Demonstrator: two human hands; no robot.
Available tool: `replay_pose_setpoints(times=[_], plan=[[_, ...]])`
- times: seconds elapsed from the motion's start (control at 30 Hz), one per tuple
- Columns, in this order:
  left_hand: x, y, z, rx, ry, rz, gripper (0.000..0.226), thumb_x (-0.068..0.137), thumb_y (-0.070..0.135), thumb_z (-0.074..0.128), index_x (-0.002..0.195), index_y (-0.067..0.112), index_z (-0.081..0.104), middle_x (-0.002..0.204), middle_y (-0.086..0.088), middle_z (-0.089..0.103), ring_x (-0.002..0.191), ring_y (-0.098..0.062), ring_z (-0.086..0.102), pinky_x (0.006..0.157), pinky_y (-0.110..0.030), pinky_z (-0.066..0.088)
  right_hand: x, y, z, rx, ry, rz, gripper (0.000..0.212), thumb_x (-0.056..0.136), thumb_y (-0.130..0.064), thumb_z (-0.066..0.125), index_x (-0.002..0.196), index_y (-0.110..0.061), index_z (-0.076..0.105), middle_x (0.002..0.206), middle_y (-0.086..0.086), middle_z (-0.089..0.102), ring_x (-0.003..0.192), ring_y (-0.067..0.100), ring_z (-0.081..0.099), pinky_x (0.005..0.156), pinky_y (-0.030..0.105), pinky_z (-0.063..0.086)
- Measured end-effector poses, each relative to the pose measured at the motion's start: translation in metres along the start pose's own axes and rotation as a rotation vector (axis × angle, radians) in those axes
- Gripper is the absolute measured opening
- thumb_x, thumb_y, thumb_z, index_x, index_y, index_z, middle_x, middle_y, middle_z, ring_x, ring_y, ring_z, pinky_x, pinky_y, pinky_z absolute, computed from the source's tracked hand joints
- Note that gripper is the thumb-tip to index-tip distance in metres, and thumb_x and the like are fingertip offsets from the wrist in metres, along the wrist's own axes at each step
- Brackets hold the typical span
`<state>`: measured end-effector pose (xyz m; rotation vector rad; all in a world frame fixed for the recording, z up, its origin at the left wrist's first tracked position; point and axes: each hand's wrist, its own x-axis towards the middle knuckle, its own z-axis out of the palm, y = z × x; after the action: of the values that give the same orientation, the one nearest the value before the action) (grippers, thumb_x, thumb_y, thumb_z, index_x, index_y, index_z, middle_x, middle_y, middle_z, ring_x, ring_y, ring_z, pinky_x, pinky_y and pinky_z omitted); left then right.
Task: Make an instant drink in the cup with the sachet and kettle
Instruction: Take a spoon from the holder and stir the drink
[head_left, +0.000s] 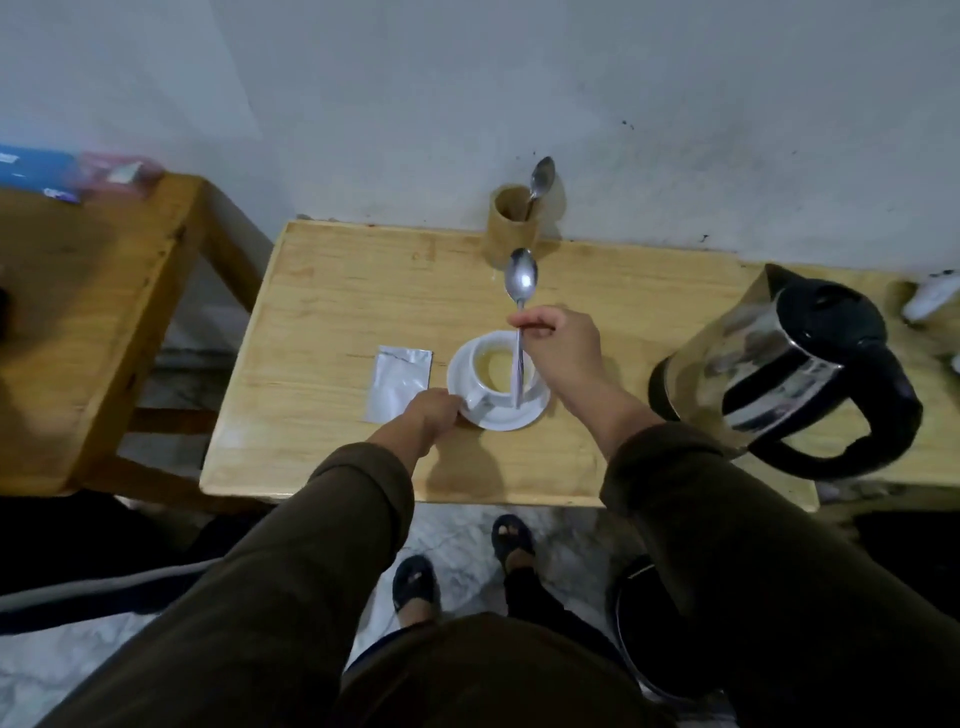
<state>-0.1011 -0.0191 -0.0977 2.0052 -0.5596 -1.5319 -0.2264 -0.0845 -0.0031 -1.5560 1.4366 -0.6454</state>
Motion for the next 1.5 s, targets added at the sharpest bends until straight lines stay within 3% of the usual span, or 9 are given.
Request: replay_pose_setpoints(times=[0.07, 0.2, 0.33, 0.47, 0.73, 0.9, 1.17, 1.37, 1.5], plan=[[0.002, -0.002, -0.001, 0.009, -0.017, 0.021, 0.039, 0.096, 0.006, 0.044, 0.132, -0.006, 0.048, 0.138, -0.023, 0.053, 0.083, -0.02, 0.064, 0.05, -0.012, 0.05, -0.013, 0.005, 0.002, 0.046, 0.009, -0.001, 0.026, 0.085, 0.004, 0.053, 0.099, -0.007, 0.072, 0.088, -0.005, 0.065, 0.087, 0.009, 0.061, 0.072, 0.009, 0.048], [0.019, -0.015, -0.007, 0.074, -0.049, 0.011, 0.035, 0.088, 0.012, 0.055, 0.121, 0.001, 0.059, 0.129, -0.017, 0.061, 0.11, -0.029, 0.06, 0.103, -0.041, 0.048, -0.033, 0.014, 0.007, 0.03, 0.019, -0.036, 0.021, 0.085, 0.003, 0.056, 0.098, -0.005, 0.07, 0.087, 0.003, 0.066, 0.08, 0.009, 0.063, 0.07, 0.006, 0.049], [0.013, -0.015, -0.009, 0.076, -0.043, 0.034, 0.039, 0.089, 0.013, 0.053, 0.125, 0.001, 0.057, 0.127, -0.014, 0.061, 0.111, -0.027, 0.059, 0.1, -0.037, 0.048, -0.044, 0.018, 0.008, -0.016, 0.029, -0.046, 0.012, 0.088, -0.006, 0.059, 0.096, -0.007, 0.068, 0.084, 0.0, 0.067, 0.069, -0.003, 0.06, 0.063, -0.002, 0.043], [-0.001, -0.006, -0.008, 0.089, -0.048, 0.053, 0.037, 0.093, 0.007, 0.047, 0.127, -0.006, 0.053, 0.132, -0.023, 0.057, 0.089, -0.024, 0.064, 0.071, -0.025, 0.046, -0.044, 0.022, 0.003, -0.207, 0.015, -0.031, 0.025, 0.096, -0.021, 0.045, 0.101, -0.007, 0.065, 0.091, 0.002, 0.068, 0.08, 0.013, 0.057, 0.067, 0.017, 0.038], [-0.003, -0.009, -0.008, 0.138, 0.033, 0.011, 0.034, 0.092, 0.016, 0.048, 0.121, 0.003, 0.061, 0.128, -0.02, 0.061, 0.121, -0.036, 0.055, 0.105, -0.044, 0.045, -0.024, 0.027, -0.002, -0.404, -0.022, -0.181, 0.025, 0.098, -0.014, 0.036, 0.095, -0.008, 0.06, 0.067, -0.01, 0.052, 0.064, 0.01, 0.05, 0.057, 0.013, 0.032], [-0.008, -0.009, -0.005, 0.058, 0.065, -0.013, 0.035, 0.088, 0.014, 0.054, 0.122, 0.011, 0.063, 0.126, -0.013, 0.063, 0.118, -0.03, 0.057, 0.102, -0.041, 0.048, -0.005, 0.038, -0.002, -0.439, -0.045, -0.275, 0.014, 0.095, -0.012, 0.043, 0.097, -0.005, 0.055, 0.085, 0.014, 0.065, 0.08, 0.028, 0.06, 0.066, 0.027, 0.038], [-0.008, -0.01, 0.001, -0.024, 0.136, -0.023, 0.036, 0.085, 0.012, 0.056, 0.12, 0.014, 0.065, 0.127, -0.013, 0.063, 0.118, -0.031, 0.058, 0.103, -0.04, 0.048, 0.011, 0.036, -0.004, -0.383, -0.14, -0.296, 0.02, 0.095, -0.017, 0.049, 0.1, -0.006, 0.065, 0.094, 0.013, 0.073, 0.088, 0.026, 0.065, 0.063, 0.014, 0.031], [-0.005, -0.013, 0.003, -0.035, 0.171, -0.031, 0.033, 0.083, 0.014, 0.058, 0.114, 0.016, 0.069, 0.122, -0.014, 0.067, 0.116, -0.032, 0.06, 0.103, -0.043, 0.048, 0.019, 0.037, -0.003, -0.398, -0.267, -0.221, 0.03, 0.096, -0.028, 0.044, 0.096, -0.007, 0.067, 0.095, 0.013, 0.074, 0.093, 0.025, 0.067, 0.087, 0.031, 0.05], [-0.006, -0.013, 0.005, -0.019, 0.185, -0.033, 0.034, 0.085, 0.015, 0.055, 0.116, 0.018, 0.068, 0.124, -0.014, 0.066, 0.118, -0.032, 0.059, 0.105, -0.044, 0.047, 0.025, 0.036, -0.01, -0.428, -0.288, -0.224, 0.036, 0.097, -0.03, 0.044, 0.098, -0.001, 0.066, 0.091, 0.015, 0.073, 0.086, 0.026, 0.067, 0.08, 0.03, 0.049]])
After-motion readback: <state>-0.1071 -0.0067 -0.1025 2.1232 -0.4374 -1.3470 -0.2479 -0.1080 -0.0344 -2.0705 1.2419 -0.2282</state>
